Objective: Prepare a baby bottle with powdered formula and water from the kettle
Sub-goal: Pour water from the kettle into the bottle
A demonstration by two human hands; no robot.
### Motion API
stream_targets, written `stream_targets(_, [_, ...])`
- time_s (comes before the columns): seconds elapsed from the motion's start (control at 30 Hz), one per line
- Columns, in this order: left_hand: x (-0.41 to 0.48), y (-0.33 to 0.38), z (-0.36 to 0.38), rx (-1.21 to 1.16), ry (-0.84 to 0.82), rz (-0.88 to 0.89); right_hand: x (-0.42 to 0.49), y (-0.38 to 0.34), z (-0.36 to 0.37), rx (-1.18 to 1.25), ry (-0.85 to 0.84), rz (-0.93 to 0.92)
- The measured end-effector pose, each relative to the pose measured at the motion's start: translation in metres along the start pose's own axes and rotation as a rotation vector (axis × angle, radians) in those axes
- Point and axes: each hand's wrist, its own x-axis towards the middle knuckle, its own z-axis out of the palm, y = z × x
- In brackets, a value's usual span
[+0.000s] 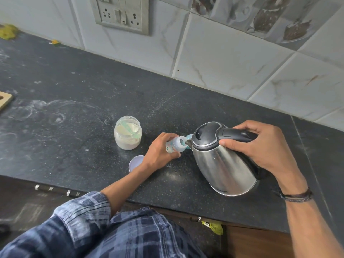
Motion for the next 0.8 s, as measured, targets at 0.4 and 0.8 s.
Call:
stream_targets(0.4, [-0.002, -0.002, 0.004, -0.02, -0.003, -0.021, 0.002, -0.003, -0.007, -0.046, -0.006, -0.014])
stream_targets(0.8, [-0.002, -0.005, 0.005, -0.031, -0.006, -0.041, 0.003, -0.004, -0.014, -0.06, -0.002, -0.028])
